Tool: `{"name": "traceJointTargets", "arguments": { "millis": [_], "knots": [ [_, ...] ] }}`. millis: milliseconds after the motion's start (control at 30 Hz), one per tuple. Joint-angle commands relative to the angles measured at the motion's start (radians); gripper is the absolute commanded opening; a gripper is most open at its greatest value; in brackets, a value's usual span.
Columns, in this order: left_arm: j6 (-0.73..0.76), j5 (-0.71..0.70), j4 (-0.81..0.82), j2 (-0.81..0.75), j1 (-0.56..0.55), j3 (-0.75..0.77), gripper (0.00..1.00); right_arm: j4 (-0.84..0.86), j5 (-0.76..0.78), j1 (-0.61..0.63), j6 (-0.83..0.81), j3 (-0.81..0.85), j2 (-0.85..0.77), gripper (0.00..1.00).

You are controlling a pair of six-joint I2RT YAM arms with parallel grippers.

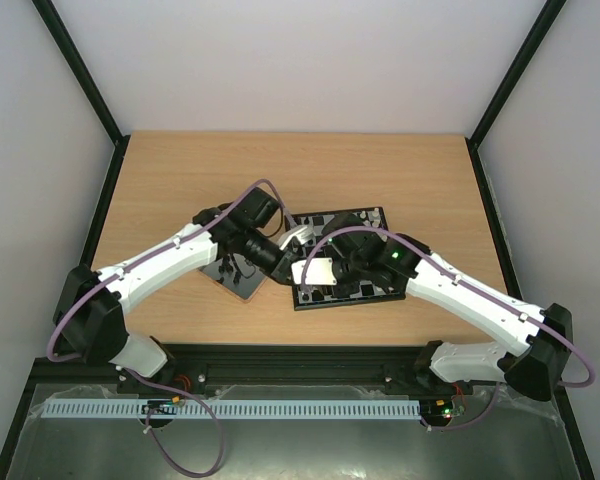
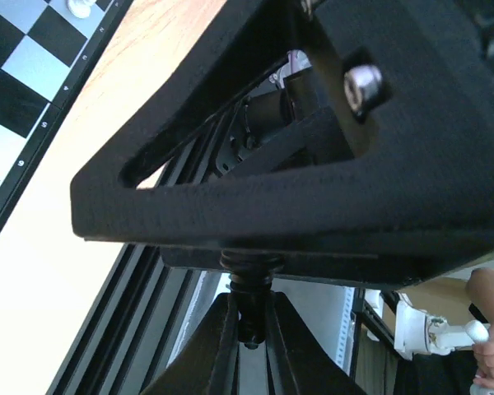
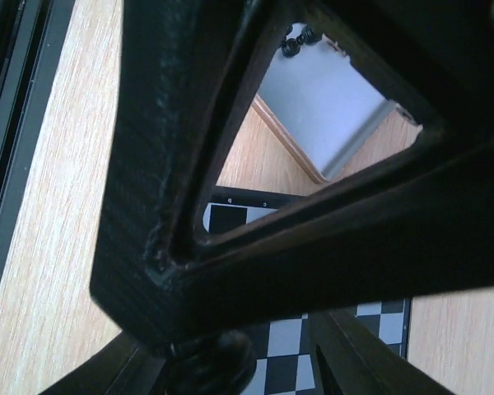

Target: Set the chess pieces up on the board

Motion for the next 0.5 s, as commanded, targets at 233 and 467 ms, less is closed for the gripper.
{"name": "traceJointTargets", "arguments": {
  "millis": [233,467],
  "knots": [
    [-0.010,0.028,0.018,0.016,-0.001,0.036,0.03,-0.034,0.020,0.035,0.003,-0.012,-0.004,0.24],
    [-0.030,0.013,0.037,0.009,0.050,0.031,0.17,-0.010,0.037,0.036,0.068,-0.054,-0.018,0.11]
  ]
}}
